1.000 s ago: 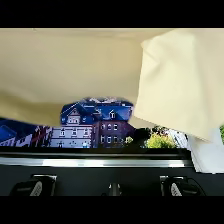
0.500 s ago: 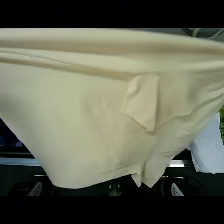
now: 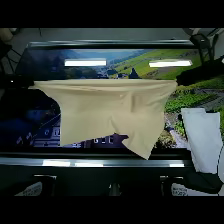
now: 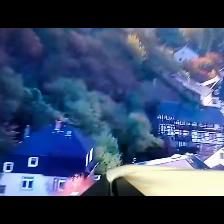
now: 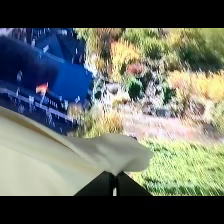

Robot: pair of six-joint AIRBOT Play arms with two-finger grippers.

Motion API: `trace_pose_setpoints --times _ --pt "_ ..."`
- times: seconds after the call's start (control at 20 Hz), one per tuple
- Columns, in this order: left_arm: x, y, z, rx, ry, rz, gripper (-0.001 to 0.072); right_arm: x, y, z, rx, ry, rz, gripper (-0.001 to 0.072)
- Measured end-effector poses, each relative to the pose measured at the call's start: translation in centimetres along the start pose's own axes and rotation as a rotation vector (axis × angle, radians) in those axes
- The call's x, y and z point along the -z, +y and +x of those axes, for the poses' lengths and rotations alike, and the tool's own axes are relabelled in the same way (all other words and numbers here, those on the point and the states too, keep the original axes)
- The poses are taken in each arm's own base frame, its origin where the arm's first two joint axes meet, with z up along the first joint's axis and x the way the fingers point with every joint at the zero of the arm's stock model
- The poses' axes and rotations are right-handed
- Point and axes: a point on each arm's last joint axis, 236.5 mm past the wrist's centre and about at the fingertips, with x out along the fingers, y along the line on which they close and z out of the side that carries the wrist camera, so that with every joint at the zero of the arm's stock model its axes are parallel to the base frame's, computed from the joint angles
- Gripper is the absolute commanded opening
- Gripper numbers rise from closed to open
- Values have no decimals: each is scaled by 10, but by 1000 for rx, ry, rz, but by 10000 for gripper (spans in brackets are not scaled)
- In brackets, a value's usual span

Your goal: Fold the shirts.

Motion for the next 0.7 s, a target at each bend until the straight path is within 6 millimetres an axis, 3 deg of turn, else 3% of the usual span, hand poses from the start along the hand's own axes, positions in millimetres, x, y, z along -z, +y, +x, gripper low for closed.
trace_pose_setpoints --times 0.15,0.3,0.35,0.4,0.45,0.5,0.6,0.7 --pt "12 -11 59 15 60 -8 26 -14 -3 67 -87 -70 120 16" --pt "43 -24 105 37 175 -57 58 -4 -1 117 -159 -50 212 20" --pt "59 -31 117 57 233 -78 234 0 1 128 -176 -38 233 91" --pt "72 -40 126 83 283 -100 474 6 2 137 -193 -24 250 276" --pt "85 -48 130 107 334 -109 606 8 3 143 -203 -17 260 517" --pt "96 -53 132 127 380 -113 603 7 4 143 -218 -19 270 607" --pt "116 -53 125 153 480 -110 603 7 -3 132 -232 -15 248 599" --pt "140 -44 110 172 582 -115 596 20 -13 113 -242 26 216 502"
